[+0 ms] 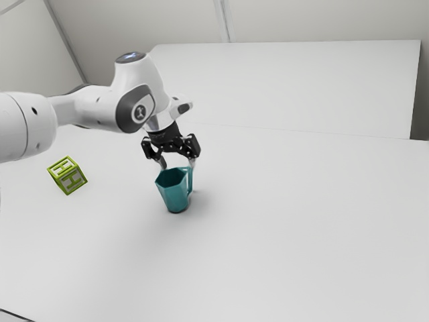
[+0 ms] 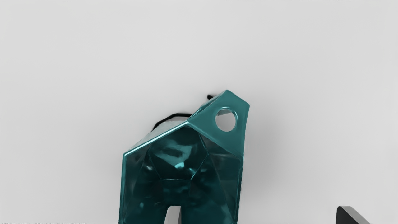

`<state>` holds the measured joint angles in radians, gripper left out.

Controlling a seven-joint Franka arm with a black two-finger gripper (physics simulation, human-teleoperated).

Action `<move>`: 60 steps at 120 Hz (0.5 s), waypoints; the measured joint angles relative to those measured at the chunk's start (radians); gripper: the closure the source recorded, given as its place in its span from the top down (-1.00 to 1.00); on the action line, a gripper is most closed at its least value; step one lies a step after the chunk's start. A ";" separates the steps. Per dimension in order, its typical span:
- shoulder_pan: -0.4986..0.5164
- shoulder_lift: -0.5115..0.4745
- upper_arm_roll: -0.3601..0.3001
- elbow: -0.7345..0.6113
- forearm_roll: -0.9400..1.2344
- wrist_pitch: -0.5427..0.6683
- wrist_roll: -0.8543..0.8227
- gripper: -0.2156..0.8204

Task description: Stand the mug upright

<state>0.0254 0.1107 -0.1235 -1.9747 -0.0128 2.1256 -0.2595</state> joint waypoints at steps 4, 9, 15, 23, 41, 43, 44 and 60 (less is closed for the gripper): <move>-0.005 -0.015 -0.002 0.002 0.002 -0.006 0.001 0.47; -0.009 -0.032 -0.003 0.004 0.008 -0.013 0.002 0.49; -0.012 -0.045 -0.003 0.018 0.027 -0.028 0.005 0.51; -0.015 -0.052 -0.004 0.056 0.050 -0.059 0.015 0.53; -0.028 -0.088 -0.005 0.137 0.103 -0.149 0.037 0.56; -0.030 -0.091 -0.005 0.146 0.107 -0.162 0.039 0.56; -0.031 -0.092 -0.005 0.151 0.109 -0.168 0.040 0.56; -0.032 -0.119 -0.022 0.238 0.131 -0.273 0.055 0.57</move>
<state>-0.0070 -0.0083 -0.1453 -1.7368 0.1182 1.8528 -0.2045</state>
